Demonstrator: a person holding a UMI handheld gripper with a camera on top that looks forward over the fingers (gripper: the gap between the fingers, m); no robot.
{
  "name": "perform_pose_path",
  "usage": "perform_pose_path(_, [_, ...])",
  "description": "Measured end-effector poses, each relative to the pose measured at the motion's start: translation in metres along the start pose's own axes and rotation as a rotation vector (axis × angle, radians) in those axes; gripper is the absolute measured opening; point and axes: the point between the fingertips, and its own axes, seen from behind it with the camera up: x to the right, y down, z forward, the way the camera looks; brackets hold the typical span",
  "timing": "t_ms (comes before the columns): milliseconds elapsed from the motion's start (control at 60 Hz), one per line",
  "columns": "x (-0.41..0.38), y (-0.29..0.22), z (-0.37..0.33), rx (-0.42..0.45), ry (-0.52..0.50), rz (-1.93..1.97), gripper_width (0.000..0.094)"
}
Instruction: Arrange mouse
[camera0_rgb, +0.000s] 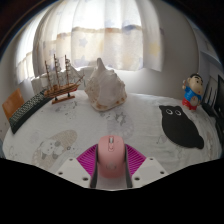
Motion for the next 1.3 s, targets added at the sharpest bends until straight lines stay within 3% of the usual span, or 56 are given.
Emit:
perform_pose_path(200, [0.042, -0.063, -0.029, 0.053, 0.030, 0.073, 0.0390])
perform_pose_path(433, [0.176, -0.148, -0.025, 0.132, 0.133, 0.094, 0.0388])
perform_pose_path(550, [0.234, -0.136, 0.009, 0.097, 0.168, 0.078, 0.0388])
perform_pose_path(833, [0.297, -0.052, 0.073, -0.038, 0.189, 0.110, 0.0391])
perform_pose_path(1000, [0.304, -0.042, 0.078, -0.051, 0.166, 0.130, 0.0514])
perform_pose_path(1100, [0.311, -0.048, 0.066, -0.054, 0.185, 0.147, 0.0872])
perform_pose_path(1300, [0.289, -0.072, -0.037, -0.082, 0.179, 0.106, 0.0846])
